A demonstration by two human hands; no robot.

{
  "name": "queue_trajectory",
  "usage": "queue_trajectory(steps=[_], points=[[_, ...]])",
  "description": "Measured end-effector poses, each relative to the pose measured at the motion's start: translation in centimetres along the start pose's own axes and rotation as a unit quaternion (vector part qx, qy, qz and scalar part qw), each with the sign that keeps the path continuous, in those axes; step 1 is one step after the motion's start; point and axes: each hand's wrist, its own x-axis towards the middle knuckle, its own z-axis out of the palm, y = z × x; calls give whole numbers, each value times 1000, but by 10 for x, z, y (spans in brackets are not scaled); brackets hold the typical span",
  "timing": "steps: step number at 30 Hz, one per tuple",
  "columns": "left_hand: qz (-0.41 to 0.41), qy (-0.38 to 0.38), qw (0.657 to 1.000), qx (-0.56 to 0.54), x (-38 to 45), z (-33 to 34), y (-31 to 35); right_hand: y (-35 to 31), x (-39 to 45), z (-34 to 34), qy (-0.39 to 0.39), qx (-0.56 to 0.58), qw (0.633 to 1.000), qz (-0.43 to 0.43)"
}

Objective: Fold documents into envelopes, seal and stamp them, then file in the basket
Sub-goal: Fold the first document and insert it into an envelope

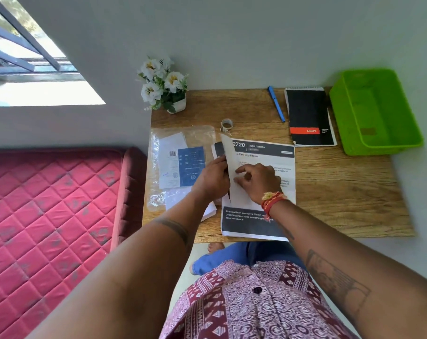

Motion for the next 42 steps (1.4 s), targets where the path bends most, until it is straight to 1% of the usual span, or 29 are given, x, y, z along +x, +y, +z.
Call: queue_trajectory(steps=[2, 4, 6, 9, 13, 16, 18, 20, 23, 27, 30, 32, 38, 42], points=[[-33, 34, 999, -7, 0, 0, -3, 3, -1, 3, -7, -57, 998, -21], [-61, 57, 997, -1, 0, -3, -6, 6, 0, 6, -2, -89, 995, -44], [-67, 65, 996, -2, -2, -6, -8, 8, 2, 6, 0, -87, 995, -54], [-63, 59, 996, -11, -3, -7, -9, 8, 10, 2, -18, -63, 997, -41], [-93, 60, 994, -4, -4, 2, -9, 7, 24, -9, -87, -33, 996, -17], [-92, 30, 992, 83, -6, 10, -13, 7, 36, -16, -113, 14, 993, 1], [-80, -5, 986, 148, -7, 17, -14, 7, 41, -17, -100, 24, 995, 5], [-89, -21, 980, 179, -7, 24, -15, 7, 45, -14, -84, 21, 996, 12], [-90, -30, 973, 209, -5, 31, -15, 7, 52, -11, -80, 10, 996, 32], [-92, -83, 965, 229, 4, 27, -17, 3, 69, -17, -76, 5, 996, 45], [-94, -105, 955, 261, 9, 22, -13, -2, 81, -19, -99, -28, 992, 73], [-97, -110, 949, 280, 13, 22, -8, -5, 86, -19, -113, -26, 989, 88], [-107, -120, 935, 315, 18, 20, 1, -8, 91, -18, -109, -116, 986, 56], [-110, -122, 932, 323, 18, 21, 4, -6, 92, -17, -108, -126, 985, 44]])
